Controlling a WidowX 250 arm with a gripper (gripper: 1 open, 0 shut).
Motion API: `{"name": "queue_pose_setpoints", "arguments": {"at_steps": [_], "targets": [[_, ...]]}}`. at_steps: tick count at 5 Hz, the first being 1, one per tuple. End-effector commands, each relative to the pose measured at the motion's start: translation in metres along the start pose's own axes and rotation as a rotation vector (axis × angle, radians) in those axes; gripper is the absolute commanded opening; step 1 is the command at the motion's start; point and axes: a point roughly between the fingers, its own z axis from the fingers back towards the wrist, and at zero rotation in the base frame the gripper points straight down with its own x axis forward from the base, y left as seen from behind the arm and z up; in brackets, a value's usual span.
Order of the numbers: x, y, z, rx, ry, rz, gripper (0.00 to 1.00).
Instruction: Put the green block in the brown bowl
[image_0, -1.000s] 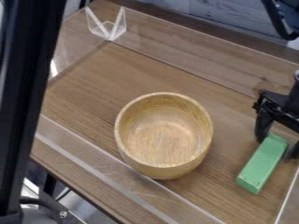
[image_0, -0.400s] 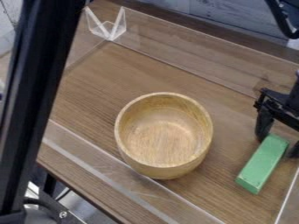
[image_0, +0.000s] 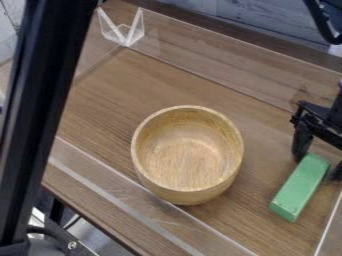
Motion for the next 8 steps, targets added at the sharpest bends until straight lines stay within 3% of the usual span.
{"name": "queue_pose_setpoints", "arguments": {"at_steps": [1, 2, 3, 4, 7, 8], "targets": [[-0.001, 0.003, 0.006, 0.014, 0.01, 0.012, 1.0], [-0.004, 0.003, 0.005, 0.026, 0.04, 0.013, 1.0], [-0.007, 0.007, 0.004, 0.028, 0.044, 0.008, 1.0], [-0.01, 0.011, 0.005, 0.03, 0.049, 0.004, 0.0], [-0.019, 0.023, 0.036, -0.029, 0.093, 0.045, 0.0], [-0.023, 0.027, 0.035, -0.022, 0.094, 0.065, 0.0]]}}
